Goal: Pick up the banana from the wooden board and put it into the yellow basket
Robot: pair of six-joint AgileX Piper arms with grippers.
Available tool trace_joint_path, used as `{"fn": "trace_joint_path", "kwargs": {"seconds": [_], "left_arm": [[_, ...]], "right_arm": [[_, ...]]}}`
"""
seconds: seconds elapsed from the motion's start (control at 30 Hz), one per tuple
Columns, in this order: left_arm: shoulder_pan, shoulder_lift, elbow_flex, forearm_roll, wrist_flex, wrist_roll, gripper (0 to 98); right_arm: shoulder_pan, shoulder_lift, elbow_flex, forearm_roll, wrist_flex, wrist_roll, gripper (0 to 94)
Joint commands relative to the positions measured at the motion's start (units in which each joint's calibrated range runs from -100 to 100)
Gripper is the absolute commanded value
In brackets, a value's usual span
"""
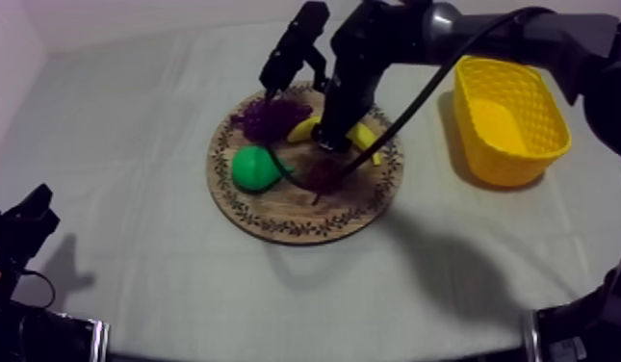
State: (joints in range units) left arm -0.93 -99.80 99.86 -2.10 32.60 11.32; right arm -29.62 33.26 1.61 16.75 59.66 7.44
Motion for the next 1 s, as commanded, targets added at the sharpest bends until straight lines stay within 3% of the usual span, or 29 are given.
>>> {"fn": "trace_joint_path", "kwargs": {"seconds": [0.0,0.5,0.97], "left_arm": [[0.03,-0.03,0.03,0.02,-0.02,-0.01,0.1],[0.03,-0.03,0.03,0.02,-0.02,-0.01,0.1],[0.03,-0.03,0.03,0.02,-0.02,-0.01,0.1]], "right_arm": [[0.26,0.85,-0.89,-0.22,0.34,0.13,80.3],[1.41,6.3,-4.9,-0.35,0.63,-0.06,79.3],[1.29,7.6,-4.9,-0.43,-0.06,-0.05,64.2]]}}
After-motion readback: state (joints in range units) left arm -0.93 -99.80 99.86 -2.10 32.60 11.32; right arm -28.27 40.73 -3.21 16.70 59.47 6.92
